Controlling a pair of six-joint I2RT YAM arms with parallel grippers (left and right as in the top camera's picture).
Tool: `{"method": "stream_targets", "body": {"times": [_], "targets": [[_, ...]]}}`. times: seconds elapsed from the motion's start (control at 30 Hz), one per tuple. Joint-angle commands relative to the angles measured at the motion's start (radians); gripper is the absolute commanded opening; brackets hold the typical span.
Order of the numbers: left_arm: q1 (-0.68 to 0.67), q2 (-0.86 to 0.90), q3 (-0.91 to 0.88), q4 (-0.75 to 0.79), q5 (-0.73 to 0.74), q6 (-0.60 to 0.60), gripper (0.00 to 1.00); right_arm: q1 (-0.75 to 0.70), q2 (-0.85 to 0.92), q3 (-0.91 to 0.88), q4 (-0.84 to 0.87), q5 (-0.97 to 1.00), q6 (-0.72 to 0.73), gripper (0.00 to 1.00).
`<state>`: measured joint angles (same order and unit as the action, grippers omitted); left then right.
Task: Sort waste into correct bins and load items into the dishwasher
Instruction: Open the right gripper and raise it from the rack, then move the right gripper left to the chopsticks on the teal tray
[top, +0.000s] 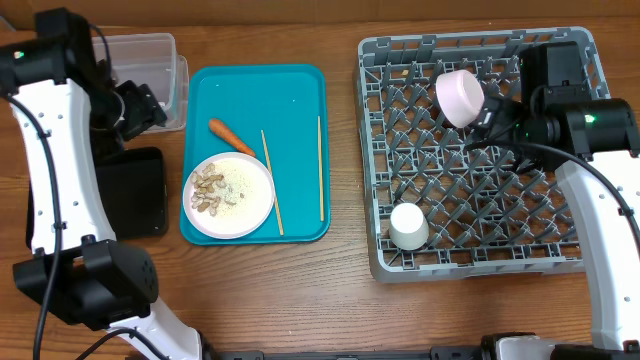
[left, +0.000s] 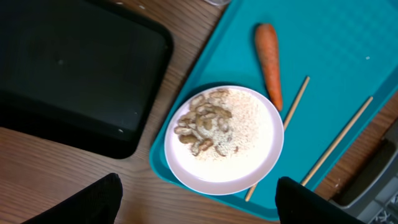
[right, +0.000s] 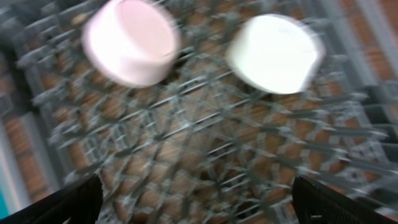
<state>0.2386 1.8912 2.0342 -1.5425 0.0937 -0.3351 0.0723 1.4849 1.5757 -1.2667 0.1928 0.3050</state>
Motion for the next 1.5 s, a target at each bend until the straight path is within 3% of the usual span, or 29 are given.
{"method": "stream_targets", "body": {"times": [0.0, 0.37, 0.6, 0.93, 1.17, 1.47], "targets": [[-0.062, -0.001, 0.004, -0.014, 0.001, 0.026, 0.81, 0.000, -0.003, 0.014, 0.003, -0.196, -0.101, 1.00], [-0.260, -0.001, 0.003, -0.039, -0.026, 0.013, 0.81, 0.000, -0.003, 0.014, -0.030, -0.198, -0.127, 1.00], [-0.302, -0.001, 0.003, -0.082, -0.106, -0.051, 0.82, 0.066, -0.003, 0.014, -0.029, -0.268, -0.126, 0.95], [-0.282, -0.001, 0.003, -0.077, -0.166, -0.052, 0.84, 0.348, 0.053, 0.014, 0.046, -0.270, -0.039, 0.92], [-0.180, -0.001, 0.003, -0.076, -0.179, -0.055, 0.85, 0.533, 0.191, 0.014, 0.152, -0.268, 0.010, 0.82], [-0.056, -0.001, 0.003, -0.075, -0.179, -0.055, 0.85, 0.636, 0.411, 0.014, 0.348, -0.180, 0.090, 0.71]]}}
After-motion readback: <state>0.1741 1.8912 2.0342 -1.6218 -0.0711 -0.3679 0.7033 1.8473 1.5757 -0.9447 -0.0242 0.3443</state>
